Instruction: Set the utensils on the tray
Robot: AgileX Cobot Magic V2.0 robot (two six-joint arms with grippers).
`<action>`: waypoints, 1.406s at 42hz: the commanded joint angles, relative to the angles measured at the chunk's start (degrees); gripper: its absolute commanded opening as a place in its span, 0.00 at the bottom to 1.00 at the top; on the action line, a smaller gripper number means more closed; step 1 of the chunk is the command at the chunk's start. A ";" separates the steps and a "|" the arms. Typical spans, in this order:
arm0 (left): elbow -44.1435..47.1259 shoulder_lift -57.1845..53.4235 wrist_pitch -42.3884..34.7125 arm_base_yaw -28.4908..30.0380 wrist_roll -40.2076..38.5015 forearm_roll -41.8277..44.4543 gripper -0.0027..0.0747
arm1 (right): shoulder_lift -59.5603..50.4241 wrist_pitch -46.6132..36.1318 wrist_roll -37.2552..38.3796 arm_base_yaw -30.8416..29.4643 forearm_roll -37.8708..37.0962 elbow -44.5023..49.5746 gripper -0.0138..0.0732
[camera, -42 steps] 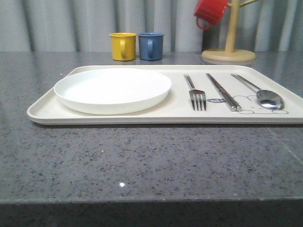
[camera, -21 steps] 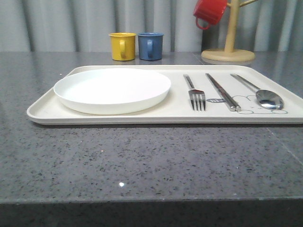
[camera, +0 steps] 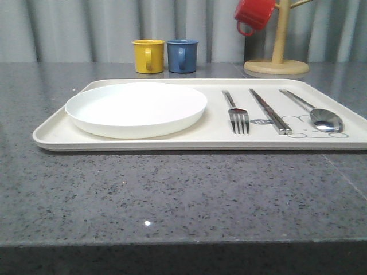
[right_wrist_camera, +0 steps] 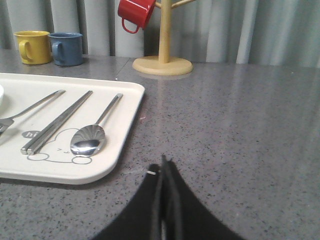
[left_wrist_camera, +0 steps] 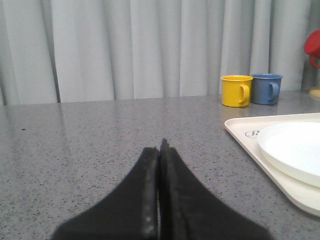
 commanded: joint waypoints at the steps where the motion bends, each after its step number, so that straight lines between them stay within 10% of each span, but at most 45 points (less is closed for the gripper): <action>1: 0.72 -1.19 -4.97 -0.24 -0.62 -0.07 0.01 | -0.83 -5.33 -0.45 -0.41 0.33 -0.07 0.03; 59: 0.72 -1.19 -4.97 -0.24 -0.62 -0.07 0.01 | -0.84 -8.98 7.61 -0.85 -4.84 -0.07 0.03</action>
